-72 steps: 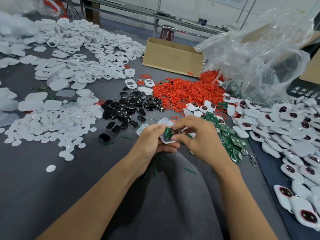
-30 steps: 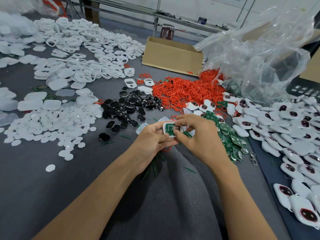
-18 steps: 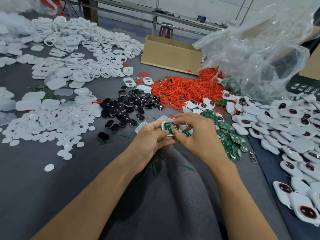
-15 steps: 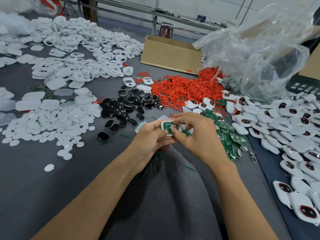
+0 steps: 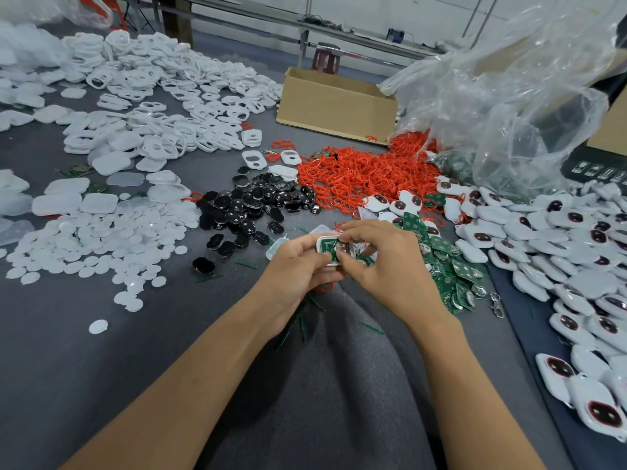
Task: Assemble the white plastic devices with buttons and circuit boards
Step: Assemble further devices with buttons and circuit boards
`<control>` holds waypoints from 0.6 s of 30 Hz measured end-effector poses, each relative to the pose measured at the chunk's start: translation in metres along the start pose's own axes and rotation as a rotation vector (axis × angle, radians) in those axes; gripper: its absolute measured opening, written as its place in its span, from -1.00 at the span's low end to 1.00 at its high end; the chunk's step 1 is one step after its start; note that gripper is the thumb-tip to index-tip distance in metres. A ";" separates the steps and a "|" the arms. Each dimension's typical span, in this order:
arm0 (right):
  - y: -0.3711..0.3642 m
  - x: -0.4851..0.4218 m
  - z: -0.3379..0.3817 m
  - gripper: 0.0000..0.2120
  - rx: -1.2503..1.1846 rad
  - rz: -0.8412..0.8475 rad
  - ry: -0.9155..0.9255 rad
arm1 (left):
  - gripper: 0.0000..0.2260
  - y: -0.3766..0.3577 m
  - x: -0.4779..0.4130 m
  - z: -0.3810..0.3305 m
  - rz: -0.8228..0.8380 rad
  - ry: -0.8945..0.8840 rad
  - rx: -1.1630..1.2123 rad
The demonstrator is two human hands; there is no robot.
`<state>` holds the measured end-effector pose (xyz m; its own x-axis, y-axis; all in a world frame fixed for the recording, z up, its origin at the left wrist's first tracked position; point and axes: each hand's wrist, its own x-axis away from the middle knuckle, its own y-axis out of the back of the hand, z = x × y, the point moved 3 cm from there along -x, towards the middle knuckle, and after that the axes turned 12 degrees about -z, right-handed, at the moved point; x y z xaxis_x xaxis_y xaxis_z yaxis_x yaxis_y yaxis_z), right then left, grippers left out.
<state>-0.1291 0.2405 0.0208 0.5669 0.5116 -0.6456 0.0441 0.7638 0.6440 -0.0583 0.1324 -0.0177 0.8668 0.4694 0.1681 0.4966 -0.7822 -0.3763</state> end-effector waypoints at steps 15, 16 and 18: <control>0.000 0.001 0.004 -0.84 -0.010 -0.008 0.029 | -0.78 0.000 0.000 0.002 -0.098 -0.034 -0.063; 0.000 0.001 0.004 -0.84 -0.008 -0.006 0.024 | -0.78 0.000 0.000 0.002 -0.093 -0.034 -0.062; 0.000 0.001 0.004 -0.84 -0.008 -0.002 0.018 | -0.78 0.000 0.000 0.002 -0.084 -0.037 -0.056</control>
<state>-0.1246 0.2394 0.0217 0.5521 0.5168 -0.6543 0.0388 0.7680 0.6393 -0.0584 0.1329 -0.0197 0.8204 0.5480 0.1632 0.5699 -0.7606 -0.3110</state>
